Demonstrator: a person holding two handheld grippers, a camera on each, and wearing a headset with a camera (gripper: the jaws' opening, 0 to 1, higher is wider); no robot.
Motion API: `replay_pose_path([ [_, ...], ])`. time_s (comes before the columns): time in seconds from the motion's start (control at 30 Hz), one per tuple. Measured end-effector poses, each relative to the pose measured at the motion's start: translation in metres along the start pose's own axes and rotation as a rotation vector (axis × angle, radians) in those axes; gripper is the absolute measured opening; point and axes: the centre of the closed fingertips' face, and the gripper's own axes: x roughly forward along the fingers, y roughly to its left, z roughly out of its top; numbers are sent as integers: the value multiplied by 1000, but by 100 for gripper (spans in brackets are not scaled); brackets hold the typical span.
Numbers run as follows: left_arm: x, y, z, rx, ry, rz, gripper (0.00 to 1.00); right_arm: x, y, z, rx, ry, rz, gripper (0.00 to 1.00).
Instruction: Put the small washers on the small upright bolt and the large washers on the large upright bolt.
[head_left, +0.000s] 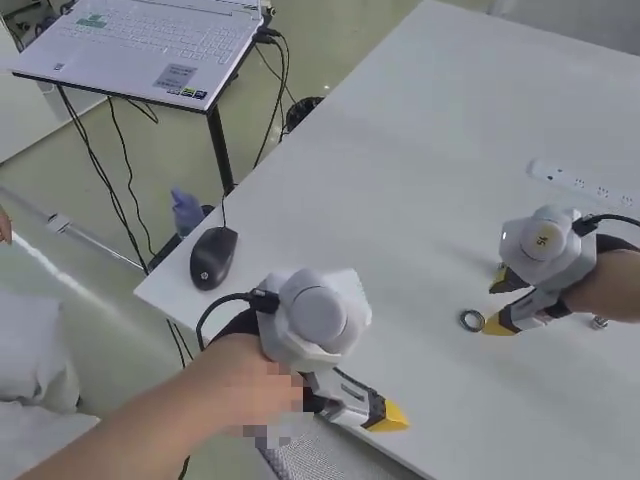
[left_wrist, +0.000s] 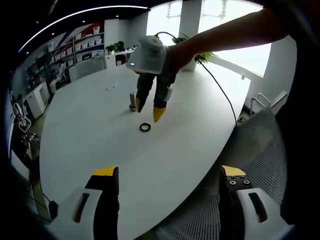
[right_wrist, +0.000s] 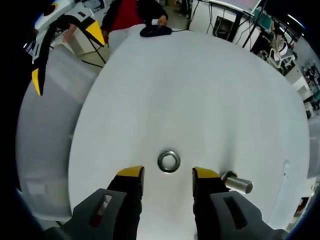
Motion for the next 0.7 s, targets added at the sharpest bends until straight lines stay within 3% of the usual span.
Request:
replay_pose_path([
  [0.23,0,0,1,-1,-2,-5,82,15,1,0,-48,20,9,40],
  [0.47,2,5,9,7,-37,22,91,24,-1,-1,-52,30,14,40],
  [0.7,3,6,10,2,-42,19,92,28,0,-3,-58,43,15,40],
])
